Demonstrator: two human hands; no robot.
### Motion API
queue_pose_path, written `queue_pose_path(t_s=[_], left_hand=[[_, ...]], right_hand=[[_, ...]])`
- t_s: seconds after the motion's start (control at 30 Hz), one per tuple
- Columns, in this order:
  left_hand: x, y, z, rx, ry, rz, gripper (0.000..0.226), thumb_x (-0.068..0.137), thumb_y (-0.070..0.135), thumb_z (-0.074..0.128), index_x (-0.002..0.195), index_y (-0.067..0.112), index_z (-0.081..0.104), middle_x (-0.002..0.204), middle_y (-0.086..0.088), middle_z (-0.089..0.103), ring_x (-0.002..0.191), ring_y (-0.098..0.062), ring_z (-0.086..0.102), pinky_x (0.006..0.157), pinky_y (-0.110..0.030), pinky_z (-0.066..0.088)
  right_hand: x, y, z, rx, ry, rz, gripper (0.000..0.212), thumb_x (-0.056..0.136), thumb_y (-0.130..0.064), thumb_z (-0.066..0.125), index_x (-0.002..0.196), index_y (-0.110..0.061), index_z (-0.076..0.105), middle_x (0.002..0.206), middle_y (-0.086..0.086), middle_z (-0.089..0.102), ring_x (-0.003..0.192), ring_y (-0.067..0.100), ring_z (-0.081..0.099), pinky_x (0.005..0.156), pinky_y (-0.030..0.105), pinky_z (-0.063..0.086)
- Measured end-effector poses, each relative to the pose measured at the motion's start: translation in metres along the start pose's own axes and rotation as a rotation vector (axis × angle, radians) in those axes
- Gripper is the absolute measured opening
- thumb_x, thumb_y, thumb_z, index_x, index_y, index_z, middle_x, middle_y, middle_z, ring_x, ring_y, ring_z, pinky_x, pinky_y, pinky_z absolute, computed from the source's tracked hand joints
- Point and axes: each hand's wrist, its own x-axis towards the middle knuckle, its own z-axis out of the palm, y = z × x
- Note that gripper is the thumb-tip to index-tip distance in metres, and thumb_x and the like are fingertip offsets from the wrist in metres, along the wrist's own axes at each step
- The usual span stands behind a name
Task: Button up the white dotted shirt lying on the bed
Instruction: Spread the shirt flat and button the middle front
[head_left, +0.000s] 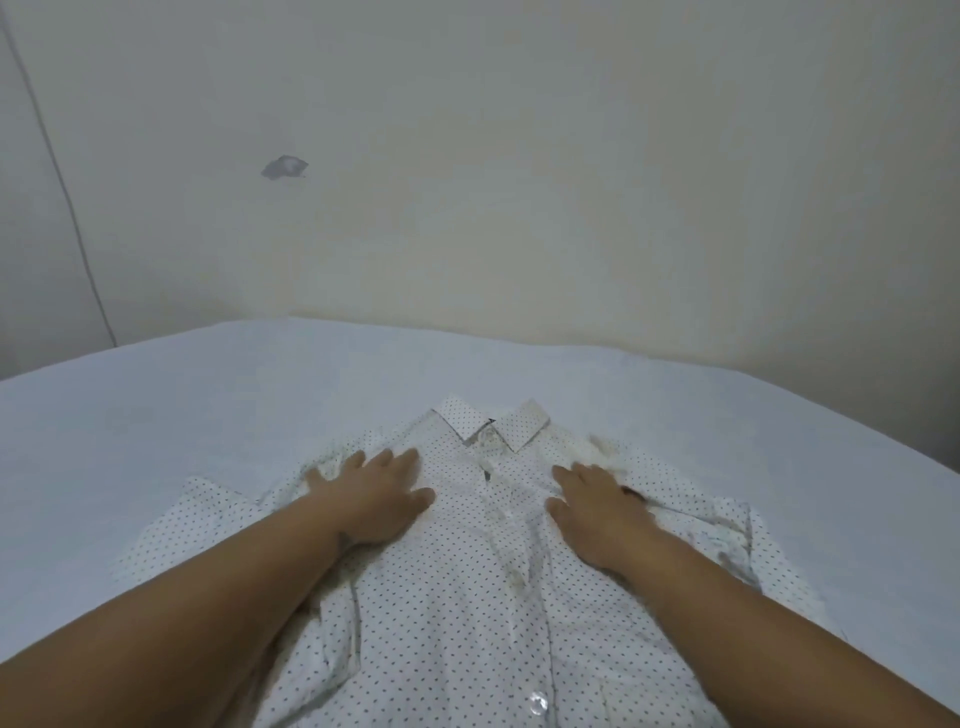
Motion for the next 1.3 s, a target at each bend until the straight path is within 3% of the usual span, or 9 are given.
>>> queue_pose_path(t_s=[0.1,0.23,0.43,0.53,0.7,0.8,0.93,1.07,1.3], left_hand=[[-0.004,-0.027,0.0,-0.21,0.07,0.024,0.067,0.093,0.065,0.024,0.151,0.032,0.017,0.155,0.005,0.031,0.145,-0.026,0.021,0.112,-0.059,0.016],[-0.008,-0.052,-0.009,-0.223,0.411,-0.149,0.031,0.096,0.036,0.037,0.106,0.015,0.058,0.106,-0.004,0.058,0.096,-0.025,0.054,0.087,-0.043,0.047],[-0.016,-0.073,-0.015,-0.155,0.287,-0.219,0.008,0.097,0.019,0.034,0.096,0.013,0.04,0.084,-0.006,0.057,0.073,-0.023,0.055,0.068,-0.036,0.048],[-0.02,-0.072,-0.013,-0.01,0.345,-0.129,0.014,0.093,0.008,0.034,0.095,0.019,0.043,0.08,-0.003,0.053,0.065,-0.019,0.053,0.054,-0.029,0.039],[-0.024,-0.097,-0.028,0.308,0.507,-0.036,0.015,0.095,0.031,0.044,0.103,0.021,0.053,0.088,-0.001,0.042,0.054,-0.021,0.052,0.045,-0.026,0.036],[-0.024,-0.119,-0.035,0.402,0.471,0.004,0.023,0.089,0.04,0.044,0.101,0.021,0.048,0.083,0.0,0.04,0.059,-0.02,0.051,0.046,-0.028,0.038],[-0.02,-0.13,-0.024,0.49,0.357,0.084,0.038,0.097,0.041,0.038,0.134,0.032,0.043,0.113,-0.002,0.049,0.091,-0.021,0.054,0.064,-0.032,0.047],[-0.022,-0.126,-0.03,0.288,0.239,-0.111,0.035,0.096,0.046,0.038,0.128,0.036,0.045,0.115,-0.001,0.05,0.094,-0.021,0.059,0.082,-0.037,0.052],[-0.046,-0.121,-0.041,0.164,0.032,-0.249,0.032,0.091,0.044,0.043,0.114,0.028,0.027,0.09,0.004,0.058,0.084,-0.019,0.06,0.08,-0.037,0.049]], right_hand=[[-0.003,0.032,-0.011,-0.107,0.028,0.085,0.073,0.092,-0.069,0.027,0.151,-0.027,0.024,0.16,0.0,0.024,0.147,0.022,0.022,0.116,0.051,0.017],[-0.011,0.057,-0.023,0.051,0.302,0.105,0.046,0.097,-0.045,0.03,0.103,-0.019,0.068,0.103,0.0,0.069,0.095,0.02,0.063,0.09,0.042,0.051],[-0.018,0.08,-0.034,-0.145,0.253,0.434,0.032,0.085,-0.009,0.043,0.107,-0.031,0.039,0.11,0.003,0.045,0.105,0.026,0.045,0.09,0.045,0.04],[-0.021,0.09,-0.03,-0.167,0.211,0.318,0.018,0.091,-0.012,0.039,0.103,-0.025,0.038,0.091,0.0,0.042,0.074,0.016,0.049,0.059,0.03,0.041],[-0.021,0.104,-0.037,-0.497,0.303,0.132,0.038,0.084,-0.007,0.052,0.119,-0.023,0.046,0.09,-0.004,0.044,0.064,0.011,0.046,0.047,0.026,0.033],[-0.021,0.124,-0.046,-0.587,0.261,0.132,0.045,0.086,-0.015,0.05,0.128,-0.029,0.041,0.09,-0.006,0.041,0.07,0.011,0.044,0.051,0.026,0.033],[-0.021,0.136,-0.041,-0.537,0.116,0.133,0.054,0.095,-0.041,0.041,0.146,-0.041,0.023,0.125,-0.003,0.045,0.106,0.017,0.048,0.076,0.03,0.042],[-0.018,0.129,-0.048,-0.554,0.095,0.242,0.048,0.096,-0.03,0.036,0.143,-0.04,0.036,0.146,0.001,0.039,0.128,0.025,0.039,0.104,0.042,0.031],[-0.041,0.094,-0.035,-0.109,0.151,0.156,0.04,0.094,-0.025,0.049,0.134,-0.02,0.05,0.141,0.009,0.042,0.124,0.029,0.044,0.099,0.039,0.043]])
